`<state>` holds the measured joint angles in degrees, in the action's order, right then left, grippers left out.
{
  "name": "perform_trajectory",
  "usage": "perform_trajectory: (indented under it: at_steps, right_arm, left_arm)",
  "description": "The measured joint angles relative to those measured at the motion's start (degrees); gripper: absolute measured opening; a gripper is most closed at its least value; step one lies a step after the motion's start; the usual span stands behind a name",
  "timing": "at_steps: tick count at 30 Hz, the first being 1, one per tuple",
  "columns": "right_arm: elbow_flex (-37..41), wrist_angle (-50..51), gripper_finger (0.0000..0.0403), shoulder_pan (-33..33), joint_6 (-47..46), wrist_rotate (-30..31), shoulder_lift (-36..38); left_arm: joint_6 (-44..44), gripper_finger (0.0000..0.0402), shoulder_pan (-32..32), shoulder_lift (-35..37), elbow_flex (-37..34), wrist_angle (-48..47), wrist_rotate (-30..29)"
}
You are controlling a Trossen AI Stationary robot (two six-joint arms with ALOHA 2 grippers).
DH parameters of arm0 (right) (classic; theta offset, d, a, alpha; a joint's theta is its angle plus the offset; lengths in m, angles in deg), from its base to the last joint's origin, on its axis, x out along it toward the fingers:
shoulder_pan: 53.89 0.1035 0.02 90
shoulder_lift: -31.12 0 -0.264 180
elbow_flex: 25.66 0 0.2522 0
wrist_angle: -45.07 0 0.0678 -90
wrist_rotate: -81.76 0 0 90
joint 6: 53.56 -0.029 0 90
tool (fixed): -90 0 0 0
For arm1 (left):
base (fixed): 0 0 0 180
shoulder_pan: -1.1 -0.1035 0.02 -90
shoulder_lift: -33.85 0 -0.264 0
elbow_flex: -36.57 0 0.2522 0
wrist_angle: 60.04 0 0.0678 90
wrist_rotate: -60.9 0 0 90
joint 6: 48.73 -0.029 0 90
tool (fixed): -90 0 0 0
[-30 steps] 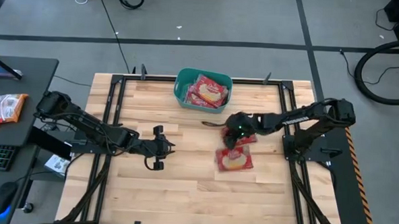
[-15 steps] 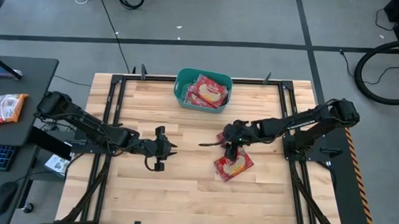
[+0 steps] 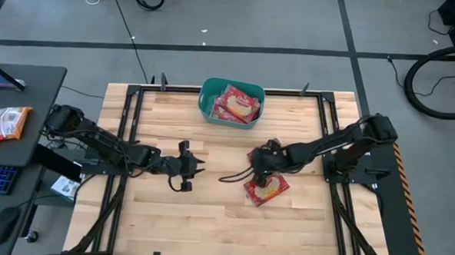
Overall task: Sort popcorn bags into baskets
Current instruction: Put the red popcorn bag into the green bin
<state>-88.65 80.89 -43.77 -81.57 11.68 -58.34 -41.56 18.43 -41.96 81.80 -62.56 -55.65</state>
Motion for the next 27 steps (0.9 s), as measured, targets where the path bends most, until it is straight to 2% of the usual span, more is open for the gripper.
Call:
perform_trajectory:
  at_steps: [13, 27]
  right_arm:
    - [-10.88, 12.03, 0.0191, -0.61, -1.8, 4.1, -10.54]
    - [-11.66, 8.13, 0.0191, -1.9, -1.99, 6.11, -13.65]
  left_arm:
    - [2.68, 0.0123, -0.05, 0.0, 0.0, -0.8, 1.36]
    - [2.66, 0.0123, -0.07, 0.0, 0.0, -0.8, 2.71]
